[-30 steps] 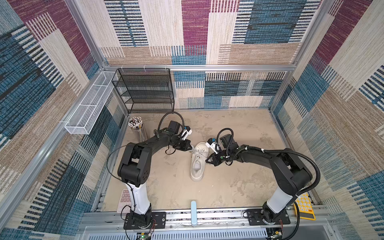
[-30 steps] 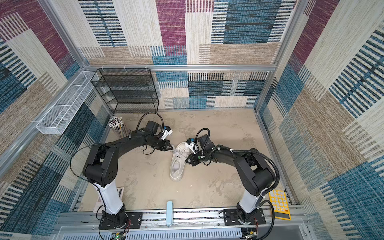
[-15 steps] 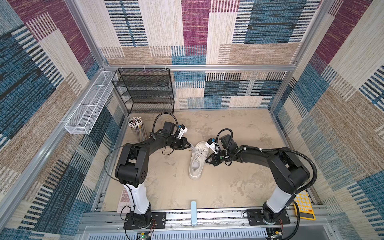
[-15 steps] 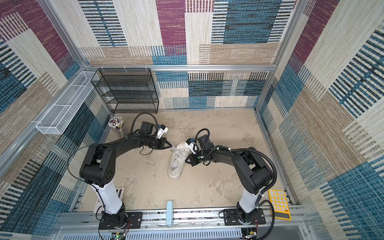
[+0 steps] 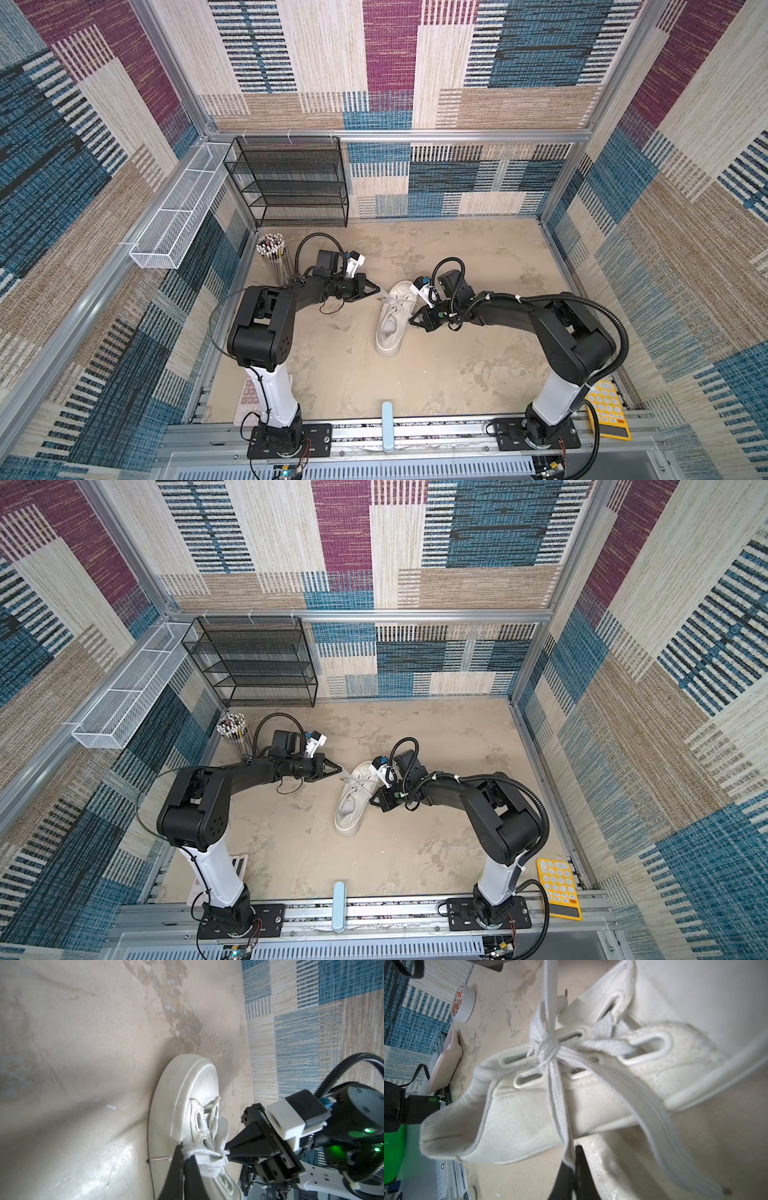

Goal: Tie the shoes

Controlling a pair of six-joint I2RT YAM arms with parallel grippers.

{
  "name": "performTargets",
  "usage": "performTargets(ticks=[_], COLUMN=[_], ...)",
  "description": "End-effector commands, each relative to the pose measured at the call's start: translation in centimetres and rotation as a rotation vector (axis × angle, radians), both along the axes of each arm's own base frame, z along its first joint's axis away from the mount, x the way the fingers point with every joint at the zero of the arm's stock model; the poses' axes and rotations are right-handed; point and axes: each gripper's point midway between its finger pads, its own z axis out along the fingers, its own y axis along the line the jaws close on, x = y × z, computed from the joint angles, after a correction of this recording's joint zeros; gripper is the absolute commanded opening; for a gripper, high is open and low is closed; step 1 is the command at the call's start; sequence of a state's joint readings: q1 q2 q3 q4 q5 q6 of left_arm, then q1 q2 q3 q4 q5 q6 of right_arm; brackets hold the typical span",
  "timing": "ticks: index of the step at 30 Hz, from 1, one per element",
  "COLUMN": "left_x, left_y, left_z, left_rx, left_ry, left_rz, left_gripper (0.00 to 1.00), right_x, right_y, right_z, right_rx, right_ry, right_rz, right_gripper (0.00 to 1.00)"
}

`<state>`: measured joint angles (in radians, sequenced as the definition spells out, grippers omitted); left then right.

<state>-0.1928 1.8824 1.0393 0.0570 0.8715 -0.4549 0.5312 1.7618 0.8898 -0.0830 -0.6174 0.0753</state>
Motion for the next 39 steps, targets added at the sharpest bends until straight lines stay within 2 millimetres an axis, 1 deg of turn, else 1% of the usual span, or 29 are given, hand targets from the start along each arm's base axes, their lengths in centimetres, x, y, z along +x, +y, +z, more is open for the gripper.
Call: performTargets(ticks=[1, 6, 12, 15, 19, 24, 27, 30, 34, 38, 39], left_x=[3.1, 3.5, 3.7, 3.6, 3.4, 3.0, 2.9, 2.9, 2.7, 2.0, 1.8], left_y=[1.3, 1.2, 1.6, 2.0, 2.5, 2.7, 2.8, 2.8, 1.9, 1.8, 1.8], left_z=[1.0, 0.9, 0.6, 0.4, 0.0, -0.3, -0.5, -0.7, 0.3, 0.9, 0.9], left_rx=[-0.032, -0.122, -0.117, -0.088, -0.004, 0.040, 0.049, 0.051, 0.015, 0.030, 0.042], left_ry=[-0.080, -0.048, -0.039, -0.034, -0.048, -0.047, -0.050, -0.048, -0.064, -0.088, -0.090], left_rz=[0.125, 0.160, 0.182, 0.185, 0.163, 0.136, 0.141, 0.139, 0.094, 0.061, 0.052], left_gripper=[0.00, 0.00, 0.00, 0.00, 0.00, 0.00, 0.00, 0.00, 0.00, 0.00, 0.03], right_x=[-1.6, -1.6, -1.6, -1.7, -1.9, -2.0, -1.9, -1.9, -1.6, -0.7, -0.5], right_y=[-1.4, -1.4, -1.5, -1.7, -2.0, -2.2, -2.3, -2.9, -1.8, -0.8, -0.7], right_z=[-2.0, -2.2, -2.6, -2.5, -2.2, -1.8, -2.2, -2.7, -1.2, 0.4, 0.7], right_rx=[-0.083, -0.085, -0.093, -0.100, -0.105, -0.115, -0.125, -0.163, -0.099, -0.049, -0.045], right_ry=[0.093, 0.094, 0.102, 0.098, 0.094, 0.085, 0.088, 0.091, 0.081, 0.071, 0.063], right_rz=[-0.020, -0.020, -0.023, -0.029, -0.033, -0.036, -0.036, -0.039, -0.011, -0.017, -0.023], right_gripper=[0.00, 0.00, 0.00, 0.00, 0.00, 0.00, 0.00, 0.00, 0.00, 0.39, 0.45])
